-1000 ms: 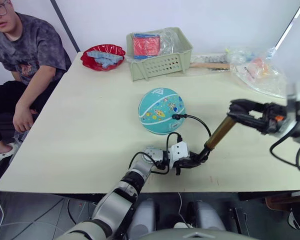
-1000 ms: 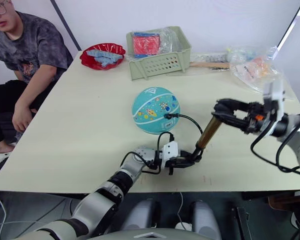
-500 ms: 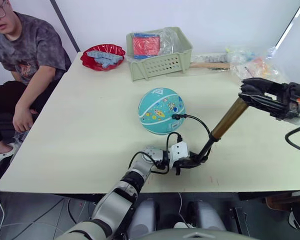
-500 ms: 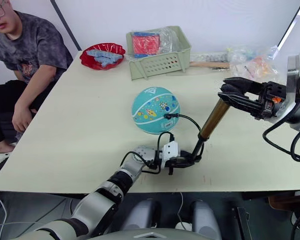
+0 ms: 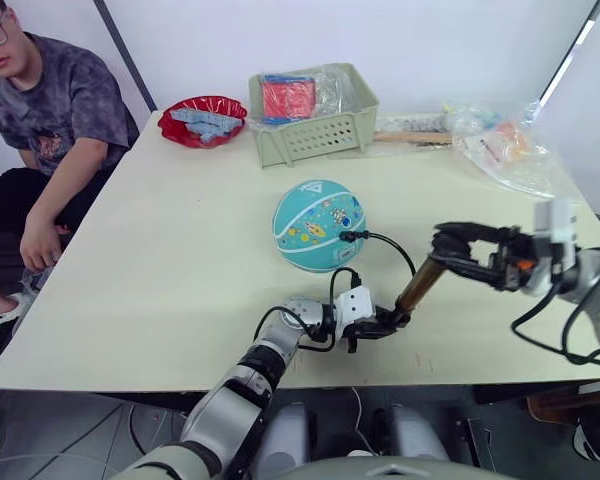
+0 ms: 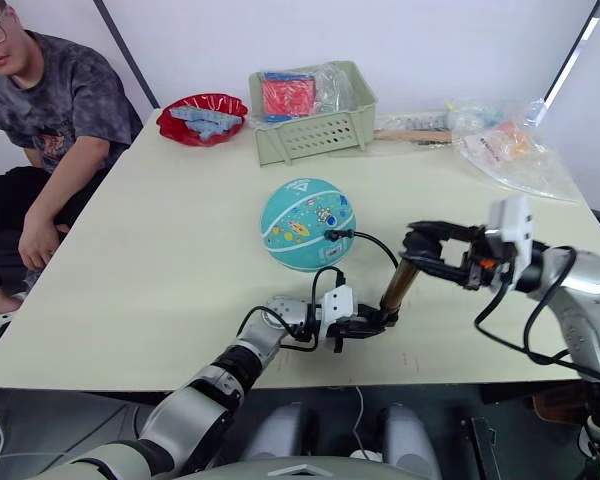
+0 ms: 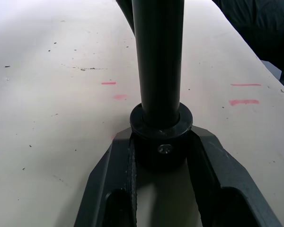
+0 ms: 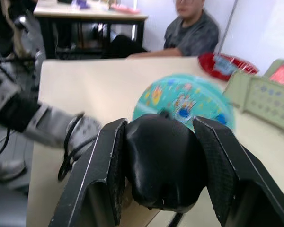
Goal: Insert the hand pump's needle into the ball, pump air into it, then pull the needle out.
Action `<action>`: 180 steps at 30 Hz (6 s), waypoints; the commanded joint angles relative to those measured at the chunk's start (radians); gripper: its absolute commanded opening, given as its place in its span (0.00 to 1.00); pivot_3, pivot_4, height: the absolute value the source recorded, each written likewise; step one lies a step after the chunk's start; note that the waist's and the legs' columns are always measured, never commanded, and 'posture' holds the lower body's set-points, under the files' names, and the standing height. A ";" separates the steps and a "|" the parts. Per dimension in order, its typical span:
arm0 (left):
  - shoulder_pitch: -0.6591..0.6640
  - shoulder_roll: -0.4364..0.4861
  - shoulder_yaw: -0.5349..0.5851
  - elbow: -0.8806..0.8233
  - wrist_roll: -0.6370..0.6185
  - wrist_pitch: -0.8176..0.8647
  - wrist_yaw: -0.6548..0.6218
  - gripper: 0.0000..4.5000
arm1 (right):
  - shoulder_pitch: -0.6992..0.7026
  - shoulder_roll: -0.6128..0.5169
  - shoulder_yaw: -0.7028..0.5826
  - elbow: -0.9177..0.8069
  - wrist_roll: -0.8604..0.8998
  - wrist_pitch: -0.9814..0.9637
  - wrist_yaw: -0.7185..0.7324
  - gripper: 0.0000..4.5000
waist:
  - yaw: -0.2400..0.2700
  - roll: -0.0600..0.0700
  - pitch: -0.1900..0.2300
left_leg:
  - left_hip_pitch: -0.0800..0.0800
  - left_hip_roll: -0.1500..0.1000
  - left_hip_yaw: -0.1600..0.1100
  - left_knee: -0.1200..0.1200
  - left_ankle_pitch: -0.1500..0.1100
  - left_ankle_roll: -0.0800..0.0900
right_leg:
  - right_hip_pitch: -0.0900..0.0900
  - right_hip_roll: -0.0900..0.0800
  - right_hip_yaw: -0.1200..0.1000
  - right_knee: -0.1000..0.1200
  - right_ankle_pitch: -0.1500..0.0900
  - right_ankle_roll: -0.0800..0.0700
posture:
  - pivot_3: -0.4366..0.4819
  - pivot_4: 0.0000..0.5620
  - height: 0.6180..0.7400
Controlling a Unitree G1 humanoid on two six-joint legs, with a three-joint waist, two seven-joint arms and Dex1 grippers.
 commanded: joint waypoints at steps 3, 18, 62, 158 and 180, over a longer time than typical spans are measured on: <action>0.041 0.029 -0.029 0.060 0.050 0.040 0.001 0.24 | 0.086 0.040 0.166 0.118 -0.176 -0.065 0.005 0.37 | 0.000 0.000 -0.002 | 0.001 0.000 0.000 0.000 0.000 0.000 | 0.000 0.001 0.000 0.000 -0.002 0.003 | 0.48 0.27 0.98; 0.091 0.045 0.017 -0.072 -0.043 0.071 -0.083 0.98 | 0.093 0.075 0.169 0.104 -0.192 -0.094 -0.028 0.37 | -0.001 0.001 -0.003 | 0.001 0.002 0.000 -0.001 0.000 0.000 | 0.000 0.004 0.001 0.000 -0.001 -0.002 | 0.48 0.27 0.98; 0.526 0.579 0.374 -1.147 -0.601 0.455 -0.232 1.00 | 0.033 -0.074 -0.120 -0.020 -0.081 -0.073 -0.086 0.37 | 0.002 0.012 0.042 | -0.011 0.000 0.003 -0.001 0.000 0.000 | -0.012 -0.003 0.001 0.001 0.000 0.001 | 0.48 0.27 0.98; -0.034 0.304 0.400 -0.917 -0.479 0.774 0.433 1.00 | 0.329 0.055 -0.061 -0.117 0.125 -0.336 -0.194 0.99 | -0.004 0.011 0.045 | -0.015 0.000 0.010 0.021 0.001 -0.001 | -0.019 0.006 0.014 0.021 0.005 0.005 | 0.48 0.27 0.98; -0.070 0.245 0.380 -0.903 -0.437 0.847 0.472 1.00 | 0.288 0.100 -0.053 -0.124 0.079 -0.293 -0.156 0.99 | 0.003 0.011 0.045 | -0.016 0.000 0.008 0.022 0.001 -0.001 | -0.019 0.007 0.013 0.022 0.005 0.005 | 0.48 0.27 0.98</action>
